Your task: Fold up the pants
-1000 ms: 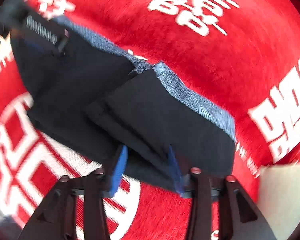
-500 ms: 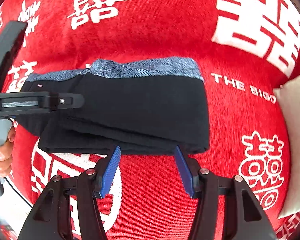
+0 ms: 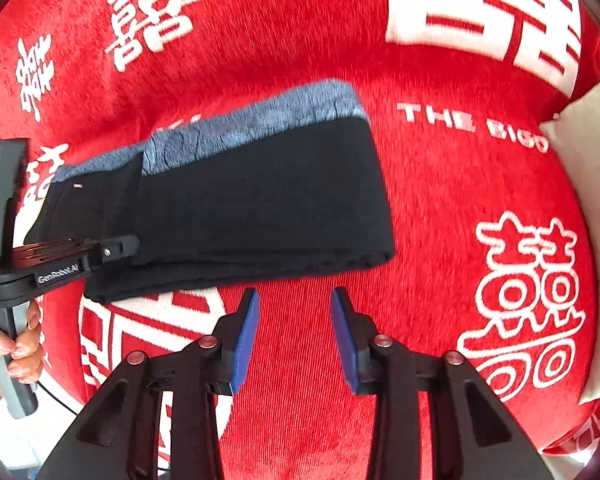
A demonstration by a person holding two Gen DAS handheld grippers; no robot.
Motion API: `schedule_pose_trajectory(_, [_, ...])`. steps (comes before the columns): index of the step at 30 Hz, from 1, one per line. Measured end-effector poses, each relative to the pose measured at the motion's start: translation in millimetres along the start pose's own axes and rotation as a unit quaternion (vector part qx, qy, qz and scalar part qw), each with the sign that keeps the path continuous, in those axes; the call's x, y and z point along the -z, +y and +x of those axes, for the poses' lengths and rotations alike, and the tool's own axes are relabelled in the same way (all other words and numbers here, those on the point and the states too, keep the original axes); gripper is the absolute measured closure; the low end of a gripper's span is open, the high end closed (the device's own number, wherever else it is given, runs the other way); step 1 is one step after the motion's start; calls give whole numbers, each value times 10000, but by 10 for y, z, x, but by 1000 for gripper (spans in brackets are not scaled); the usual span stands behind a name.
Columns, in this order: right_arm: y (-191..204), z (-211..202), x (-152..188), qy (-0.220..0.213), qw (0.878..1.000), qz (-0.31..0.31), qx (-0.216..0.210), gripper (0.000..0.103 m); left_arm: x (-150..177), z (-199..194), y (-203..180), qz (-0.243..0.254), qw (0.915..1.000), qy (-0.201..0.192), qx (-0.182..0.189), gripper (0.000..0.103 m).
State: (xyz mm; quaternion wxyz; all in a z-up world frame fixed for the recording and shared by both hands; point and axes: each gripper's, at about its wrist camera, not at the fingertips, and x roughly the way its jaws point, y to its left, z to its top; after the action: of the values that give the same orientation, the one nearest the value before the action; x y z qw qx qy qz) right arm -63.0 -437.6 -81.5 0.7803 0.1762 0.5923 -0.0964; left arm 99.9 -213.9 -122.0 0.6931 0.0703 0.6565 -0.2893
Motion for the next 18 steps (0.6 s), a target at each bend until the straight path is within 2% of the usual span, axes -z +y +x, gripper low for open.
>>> schedule_pose_trajectory(2, [-31,14,20,7,10000,73,-34,62,26,-94,-9,-95,9997,-91,-209,96])
schedule_pose_trajectory(5, [-141,-23,-3,-59,9996,281,-56,62,-2,-251,-10,-176,9994,-192,-236,96])
schedule_pose_trajectory(9, [-356,-110,-222,-290,9978,594,-65,62,-286,-353,-134,-163,9988,-406,-228,96])
schedule_pose_trajectory(11, [-453,-110,-397,-372,9965,740,-95,64,-496,-255,-284,-136,9984,-500,-242,96])
schedule_pose_trajectory(13, [-555,-79,-615,-472,9945,921,-165,74,-660,-143,-375,-146,9982,-529,-235,96])
schedule_pose_trajectory(15, [-624,4,-855,-501,9929,1054,-214,75,-798,-4,-450,-154,9980,-536,-310,96])
schedule_pose_trajectory(18, [-627,148,-1168,-528,9920,1092,-362,75,-912,244,-473,-188,9969,-454,-615,96])
